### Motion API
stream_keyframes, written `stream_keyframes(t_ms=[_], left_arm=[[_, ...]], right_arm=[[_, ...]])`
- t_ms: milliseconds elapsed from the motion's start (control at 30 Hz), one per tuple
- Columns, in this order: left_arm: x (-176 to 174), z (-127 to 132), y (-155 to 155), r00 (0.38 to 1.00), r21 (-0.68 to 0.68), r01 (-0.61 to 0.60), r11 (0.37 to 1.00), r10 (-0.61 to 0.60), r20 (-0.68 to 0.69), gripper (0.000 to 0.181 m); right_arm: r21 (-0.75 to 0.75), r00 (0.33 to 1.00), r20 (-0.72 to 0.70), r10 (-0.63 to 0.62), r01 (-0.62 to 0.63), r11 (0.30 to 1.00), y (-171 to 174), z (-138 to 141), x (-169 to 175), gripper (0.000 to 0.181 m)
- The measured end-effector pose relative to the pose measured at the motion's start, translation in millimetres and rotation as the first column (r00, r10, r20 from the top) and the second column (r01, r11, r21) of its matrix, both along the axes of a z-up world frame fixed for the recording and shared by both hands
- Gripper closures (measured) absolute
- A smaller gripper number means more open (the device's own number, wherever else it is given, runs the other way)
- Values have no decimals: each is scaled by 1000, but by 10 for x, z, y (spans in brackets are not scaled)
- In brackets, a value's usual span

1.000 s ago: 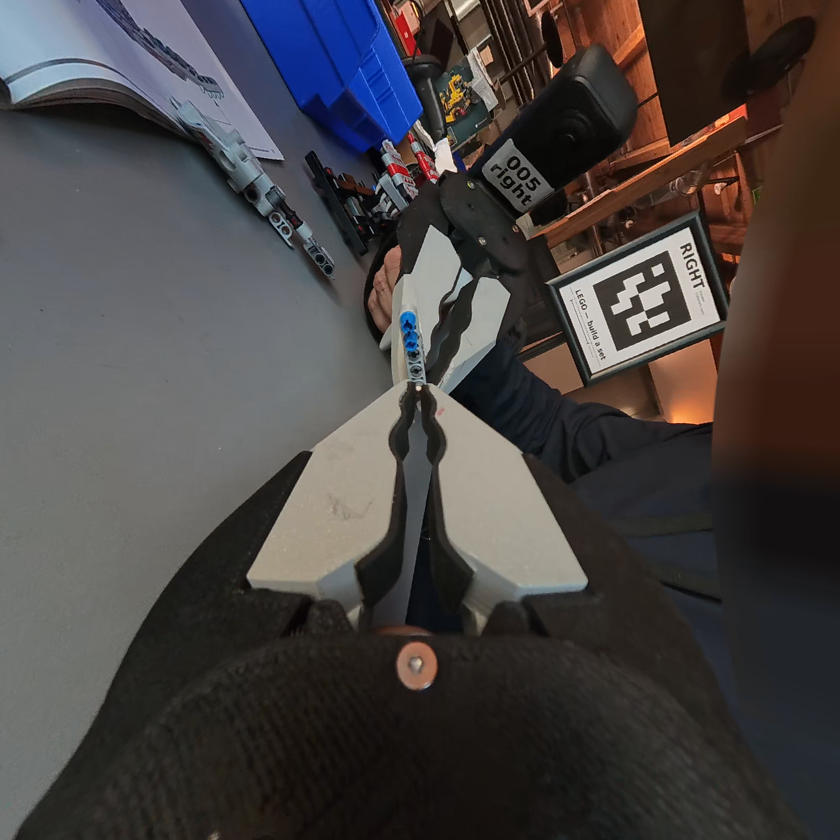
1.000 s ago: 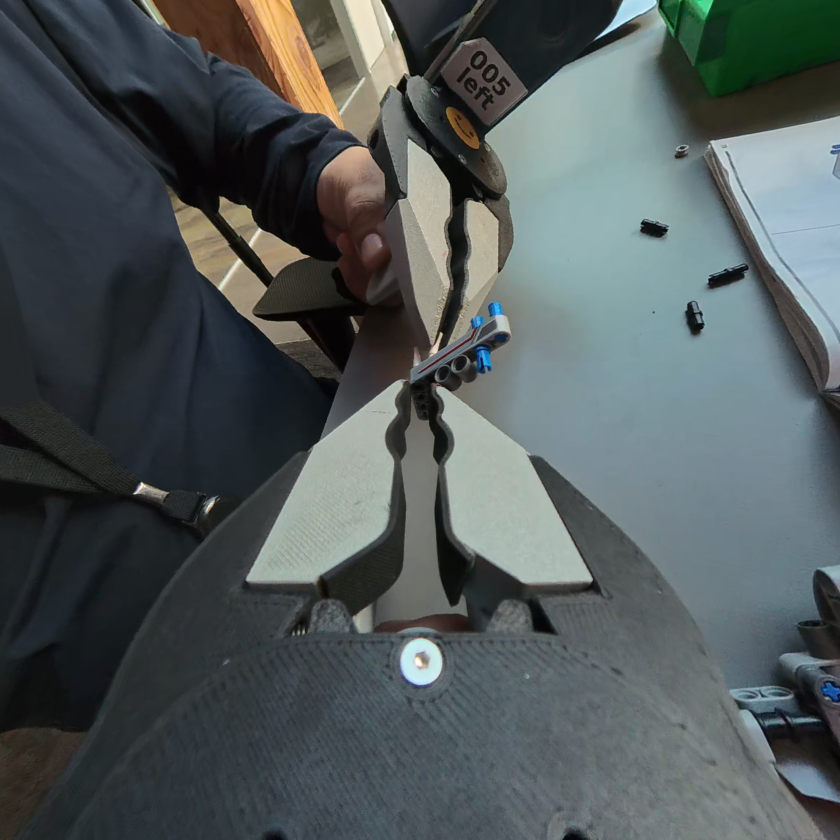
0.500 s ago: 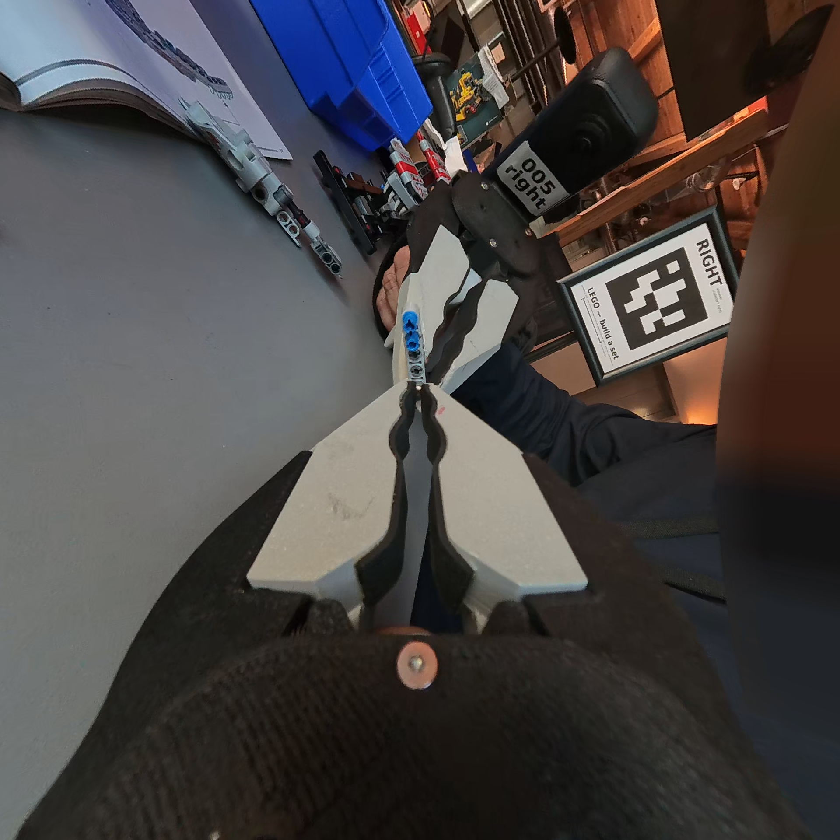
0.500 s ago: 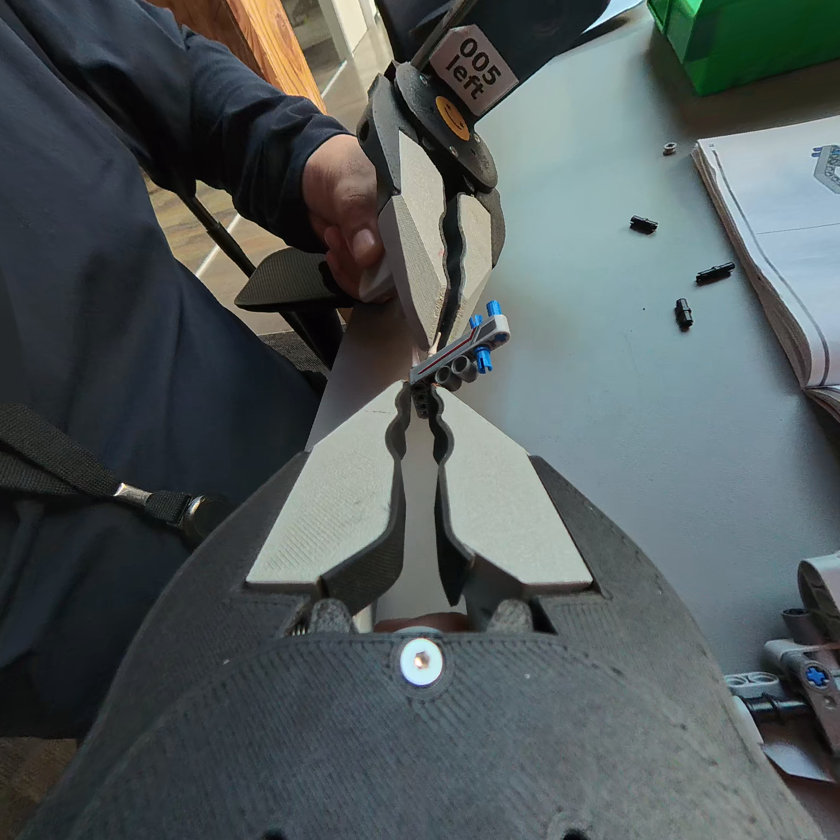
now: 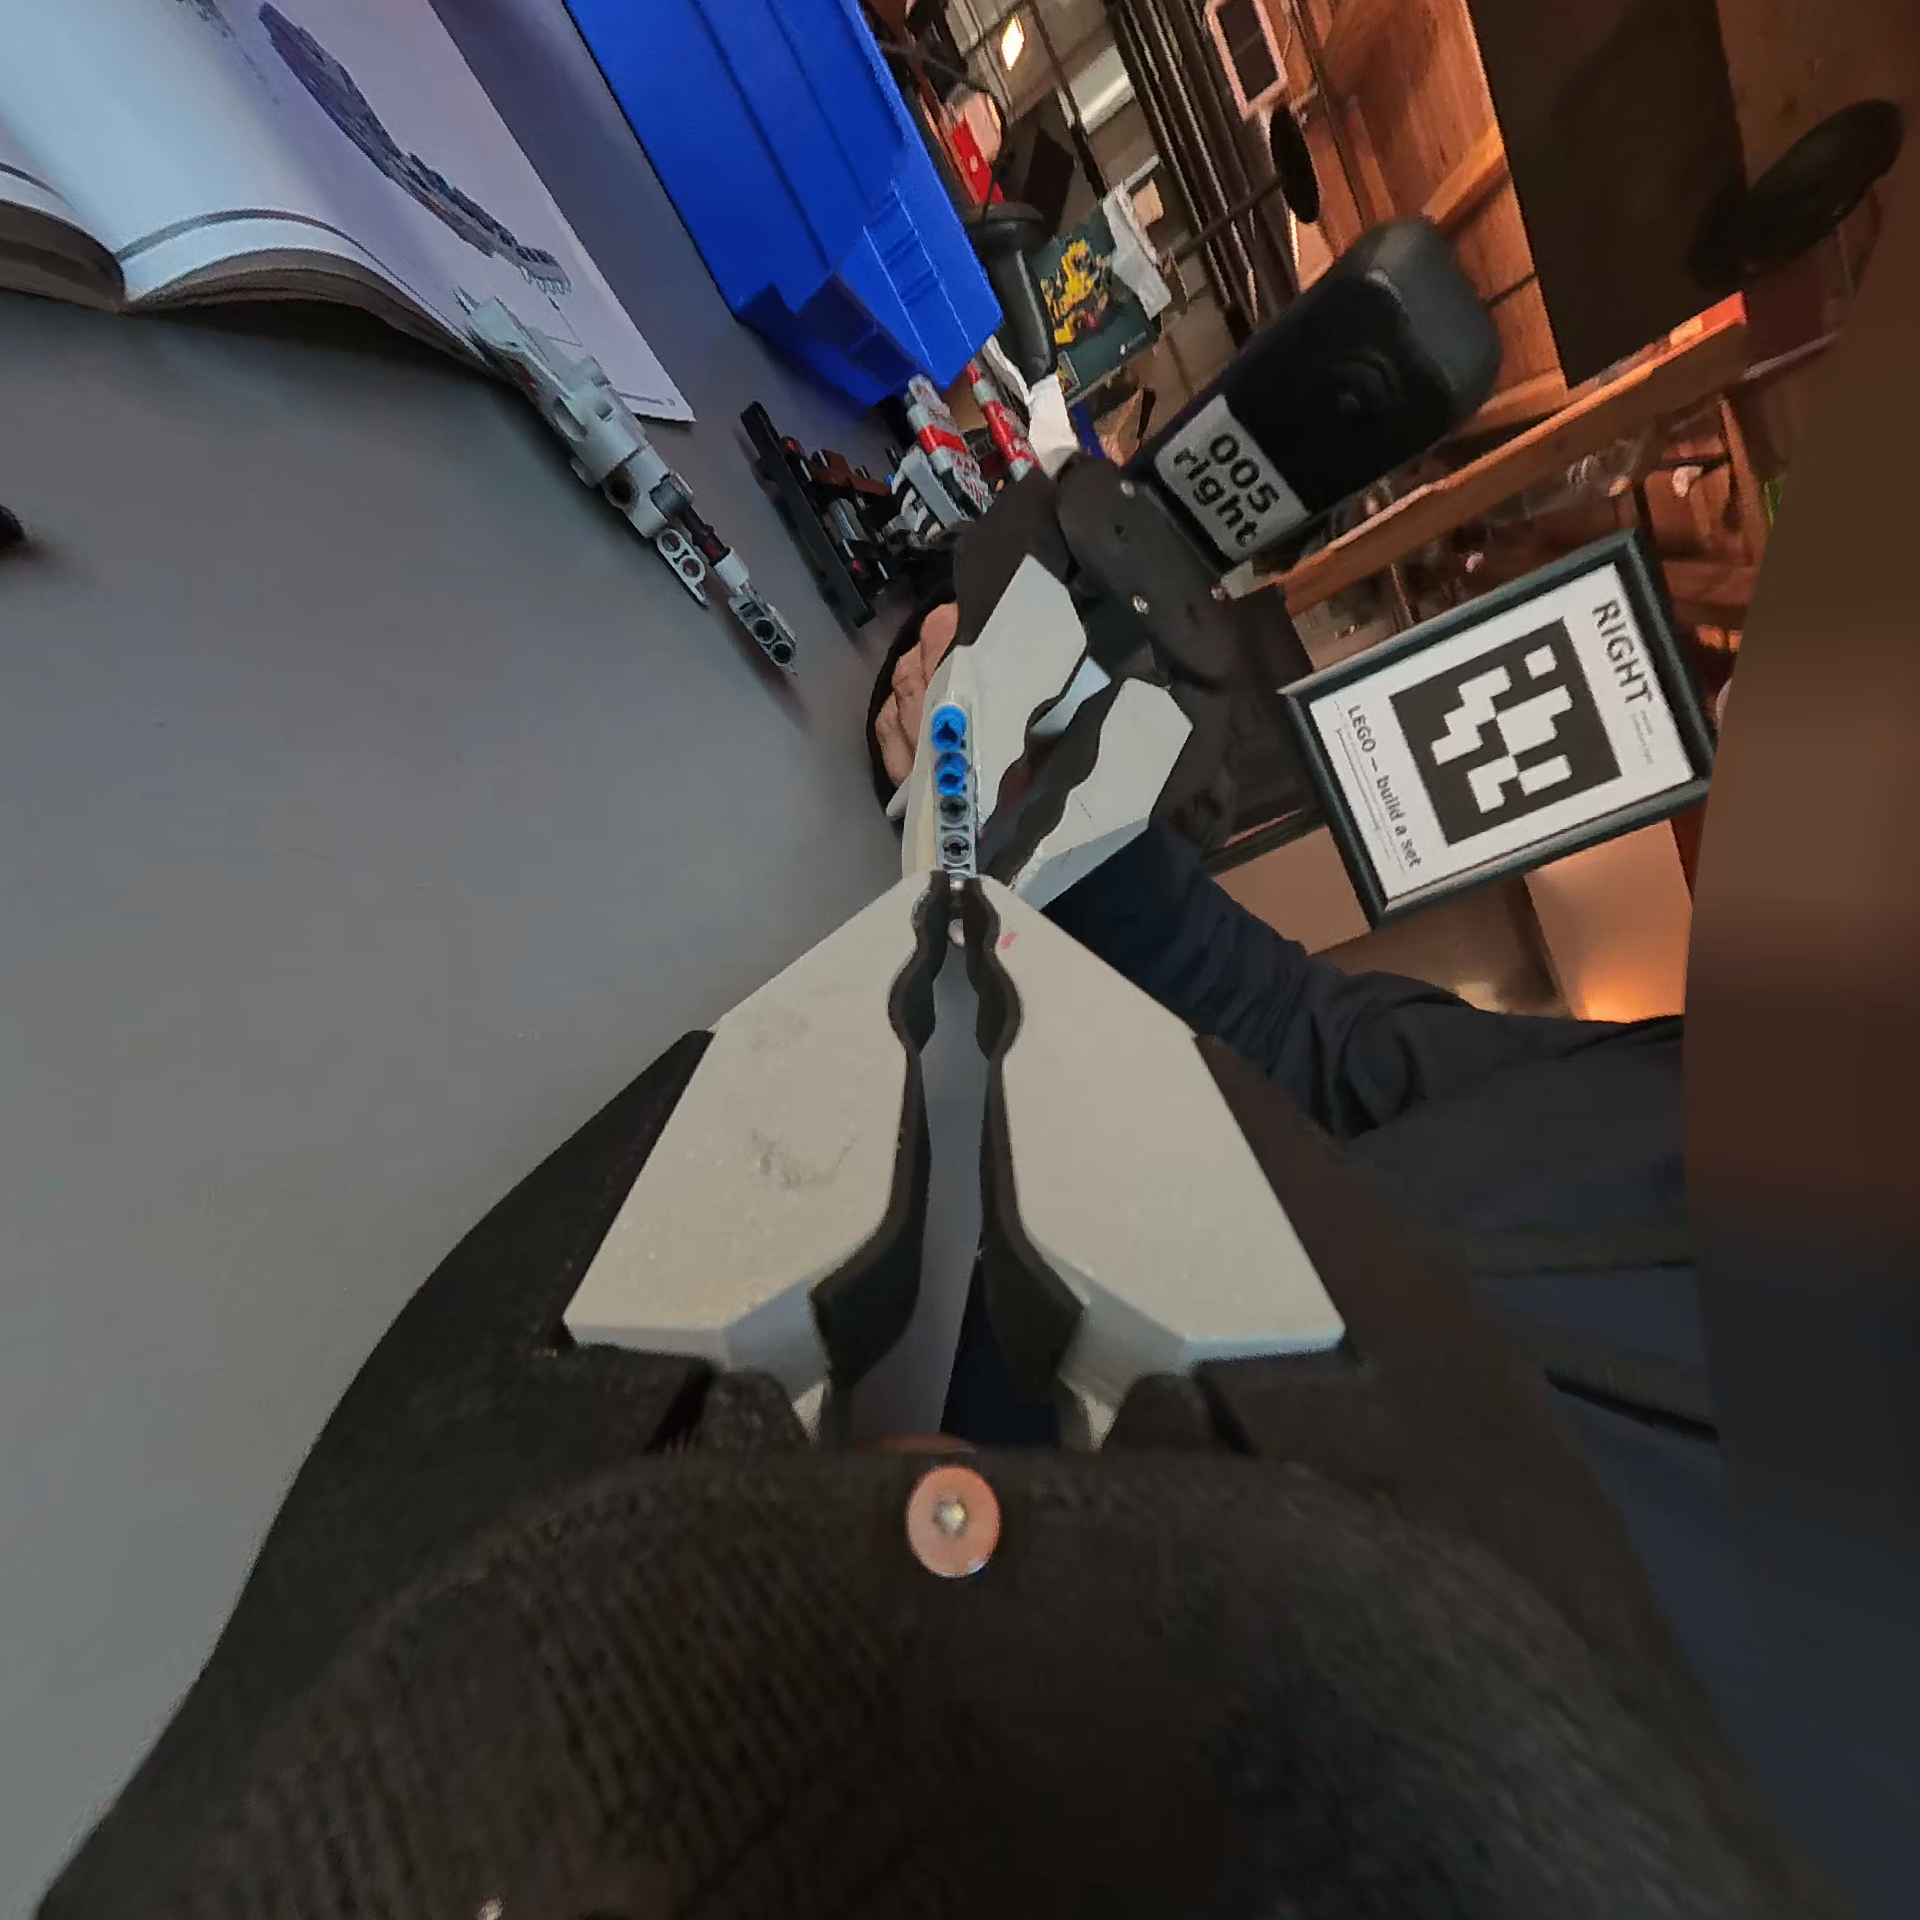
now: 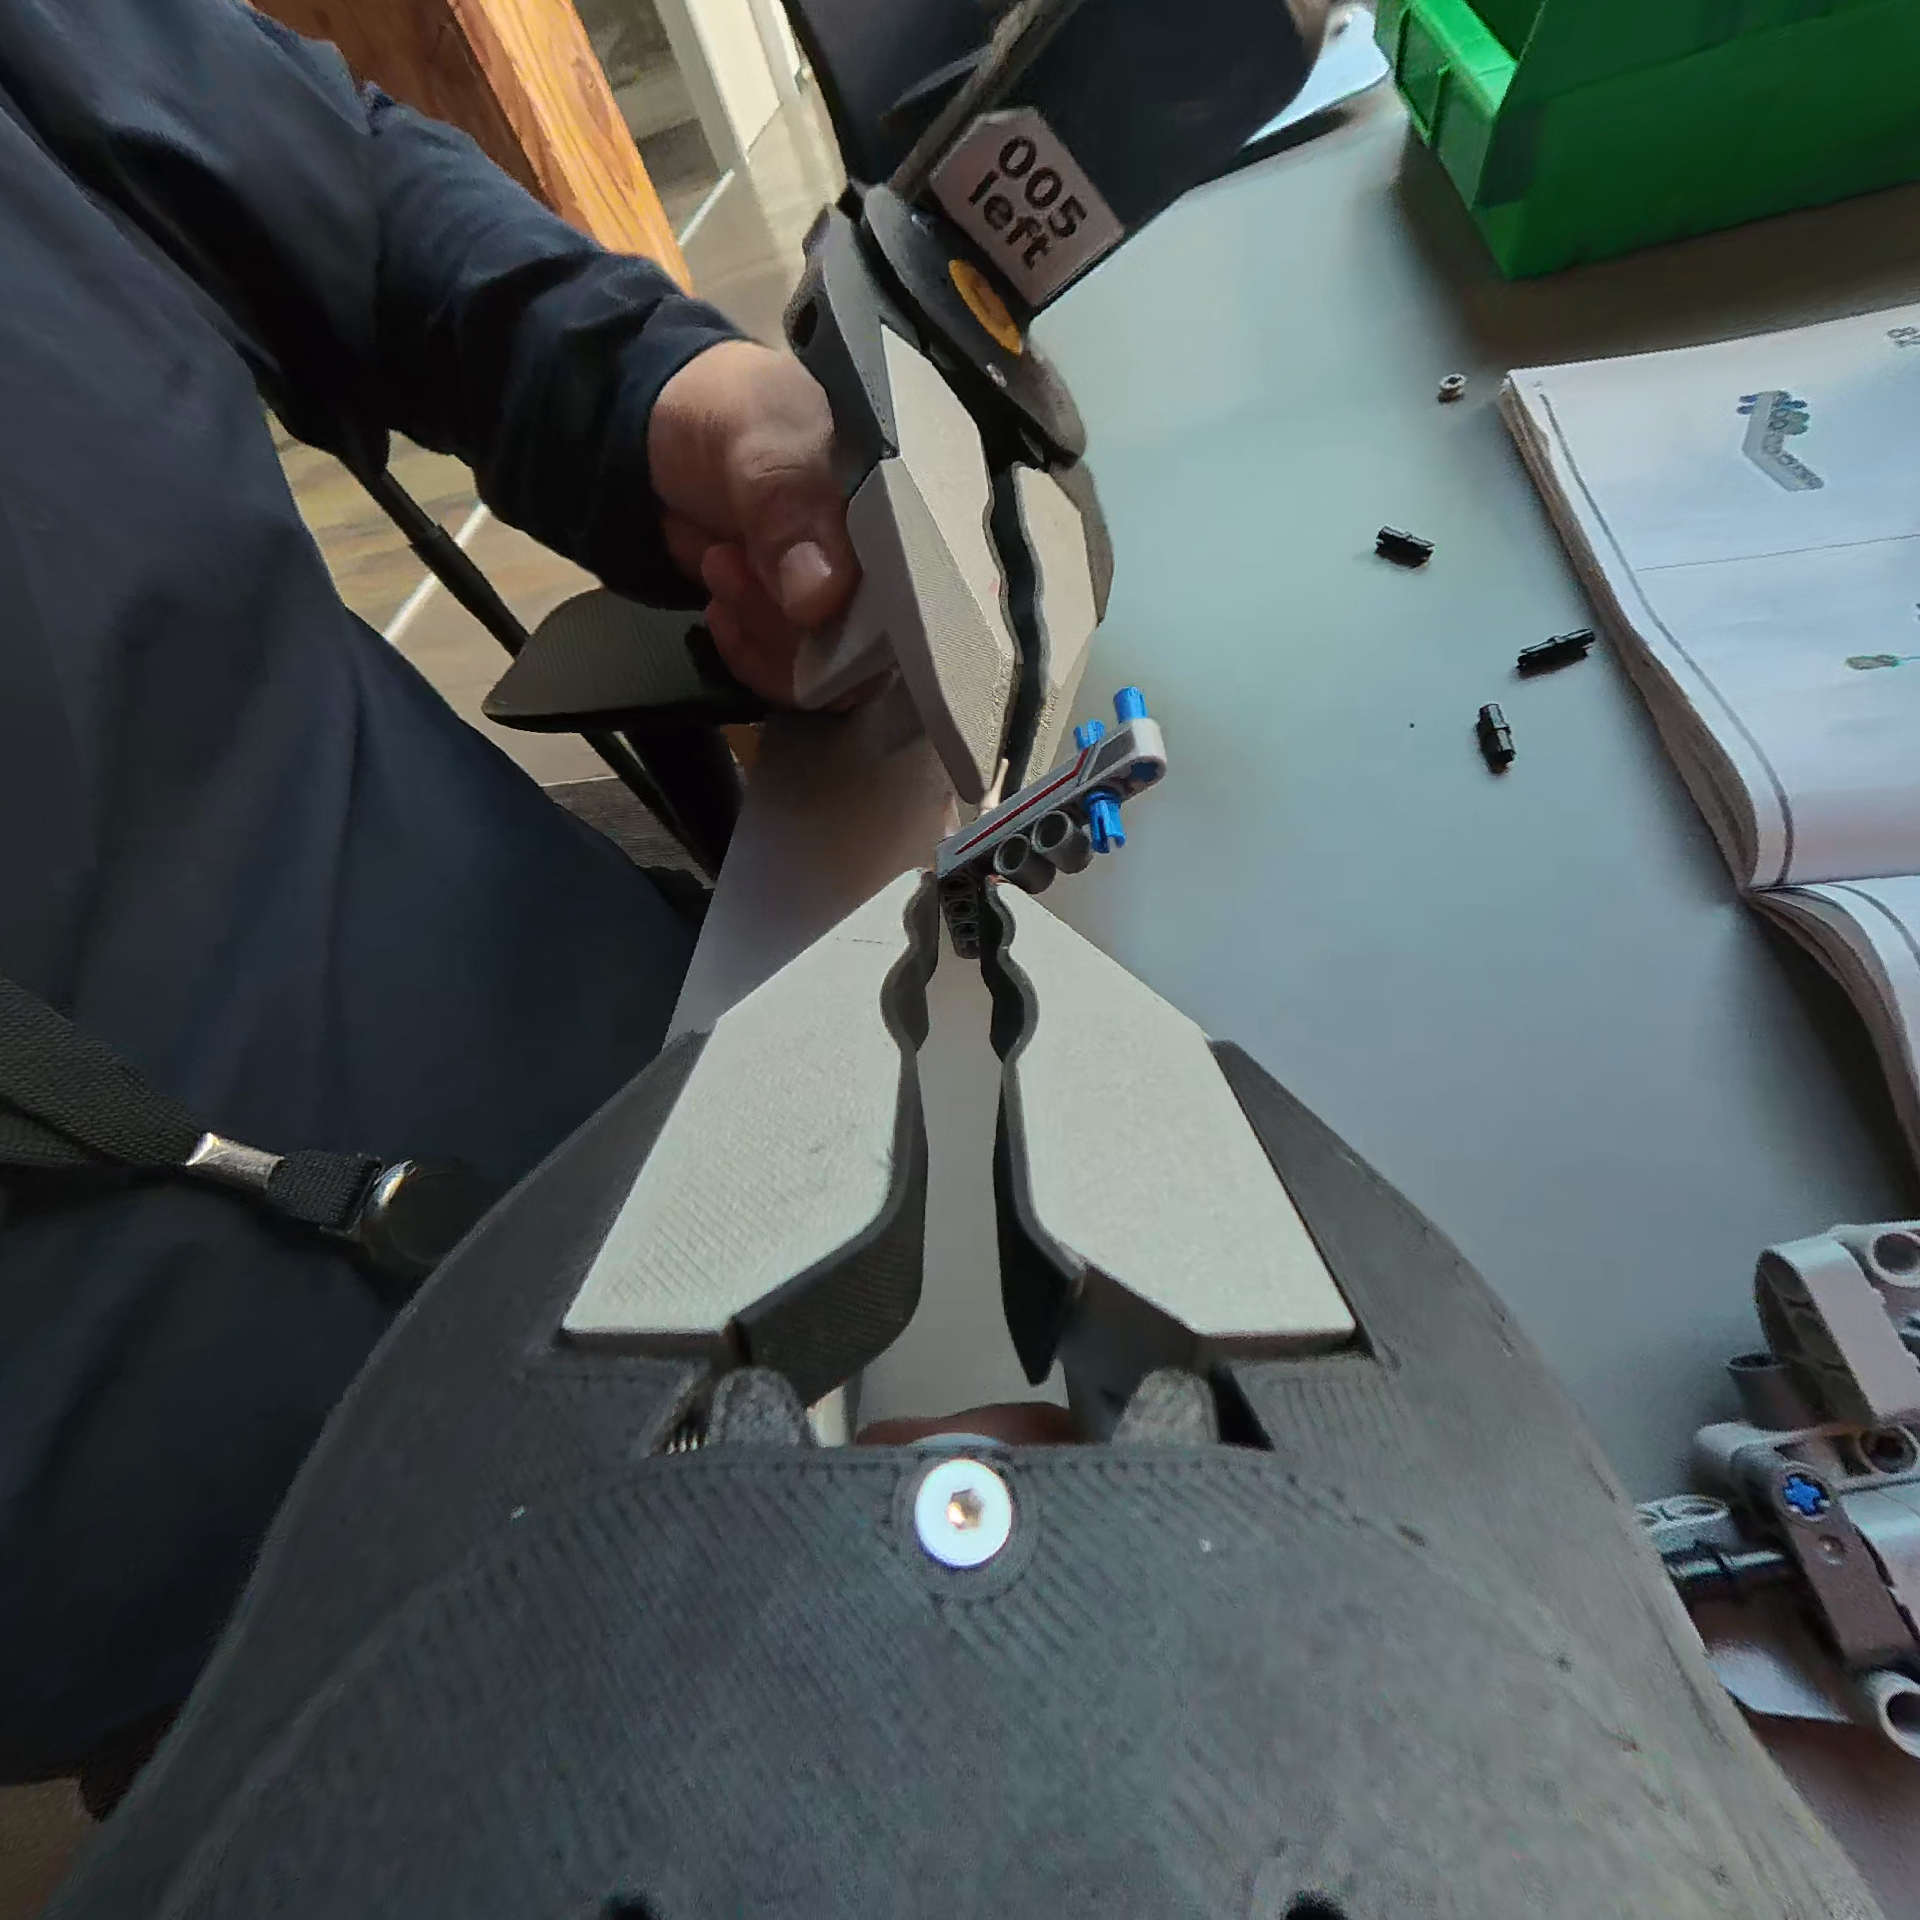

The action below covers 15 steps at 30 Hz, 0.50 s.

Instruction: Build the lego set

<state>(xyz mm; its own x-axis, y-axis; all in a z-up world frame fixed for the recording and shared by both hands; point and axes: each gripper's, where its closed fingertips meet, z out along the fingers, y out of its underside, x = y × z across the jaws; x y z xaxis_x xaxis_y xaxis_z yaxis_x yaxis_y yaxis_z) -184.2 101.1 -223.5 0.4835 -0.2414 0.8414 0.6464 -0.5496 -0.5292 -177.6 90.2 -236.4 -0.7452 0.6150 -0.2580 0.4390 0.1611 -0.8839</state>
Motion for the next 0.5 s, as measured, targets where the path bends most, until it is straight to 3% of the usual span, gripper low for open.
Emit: stream_keyframes(t_ms=[233, 500], left_arm=[[-50, 92, 19, 991, 43, -123, 992, 120, 68, 181], [-73, 125, 25, 982, 68, -184, 981, 179, 63, 181]], right_arm=[[-9, 996, -70, -60, 60, 998, 9, 81, -55, 177], [26, 985, -136, -104, 109, 994, 21, 112, -94, 177]])
